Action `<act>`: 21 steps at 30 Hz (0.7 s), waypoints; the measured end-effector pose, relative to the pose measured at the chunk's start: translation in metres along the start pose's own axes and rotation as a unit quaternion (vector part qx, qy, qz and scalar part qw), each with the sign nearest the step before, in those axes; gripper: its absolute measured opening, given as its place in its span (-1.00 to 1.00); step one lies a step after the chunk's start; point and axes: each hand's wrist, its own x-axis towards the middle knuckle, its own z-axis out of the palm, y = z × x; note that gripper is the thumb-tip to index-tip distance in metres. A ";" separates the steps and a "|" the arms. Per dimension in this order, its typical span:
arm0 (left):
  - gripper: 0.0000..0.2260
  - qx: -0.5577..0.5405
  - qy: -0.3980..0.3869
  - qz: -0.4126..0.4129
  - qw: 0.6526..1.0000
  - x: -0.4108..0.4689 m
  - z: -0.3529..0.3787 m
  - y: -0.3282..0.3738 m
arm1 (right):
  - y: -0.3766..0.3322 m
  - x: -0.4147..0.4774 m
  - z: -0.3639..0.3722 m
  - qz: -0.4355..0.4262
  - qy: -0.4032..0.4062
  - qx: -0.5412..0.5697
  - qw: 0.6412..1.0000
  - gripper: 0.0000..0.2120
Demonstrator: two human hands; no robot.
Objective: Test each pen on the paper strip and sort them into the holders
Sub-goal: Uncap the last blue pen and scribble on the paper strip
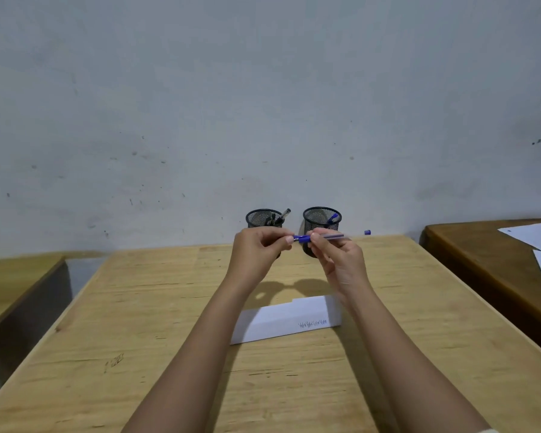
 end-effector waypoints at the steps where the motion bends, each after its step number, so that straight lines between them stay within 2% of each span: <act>1: -0.88 0.002 0.007 0.007 1.000 0.000 0.001 0.000 | 0.003 0.000 0.001 0.009 0.008 0.017 1.000 -0.91; 4: -0.90 0.029 0.006 0.013 0.999 -0.003 0.003 -0.008 | 0.009 0.000 0.001 0.022 0.007 -0.002 1.000 -0.92; 11: -0.80 0.001 -0.013 0.009 1.000 -0.006 -0.007 -0.024 | 0.012 0.006 0.001 -0.004 -0.060 -0.141 0.988 -0.89; 13: -0.83 -0.021 0.030 0.003 0.999 -0.005 -0.030 -0.028 | 0.003 0.012 -0.016 -0.035 -0.009 -0.154 0.987 -0.98; 14: -0.86 -0.045 0.084 -0.008 0.995 -0.003 -0.053 -0.033 | -0.008 0.016 -0.033 -0.051 0.046 -0.130 0.989 -0.84; 15: -0.90 -0.064 0.145 -0.015 0.987 -0.003 -0.083 -0.040 | -0.021 0.018 -0.053 -0.060 0.086 -0.090 0.990 -0.62; 16: -0.91 -0.064 0.198 -0.019 0.978 -0.004 -0.110 -0.046 | -0.033 0.020 -0.068 -0.067 0.104 -0.059 0.991 -0.42; 17: -0.88 -0.054 0.212 -0.024 0.976 -0.006 -0.127 -0.049 | -0.040 0.021 -0.074 -0.069 0.104 -0.045 0.991 -0.31; 19: -0.89 -0.009 0.168 -0.052 0.984 -0.002 -0.126 -0.056 | -0.032 0.021 -0.068 -0.046 0.072 -0.061 0.994 -0.28; 21: -0.92 0.044 0.091 -0.064 0.993 0.001 -0.099 -0.066 | -0.013 0.015 -0.048 -0.025 0.050 -0.106 0.993 -0.47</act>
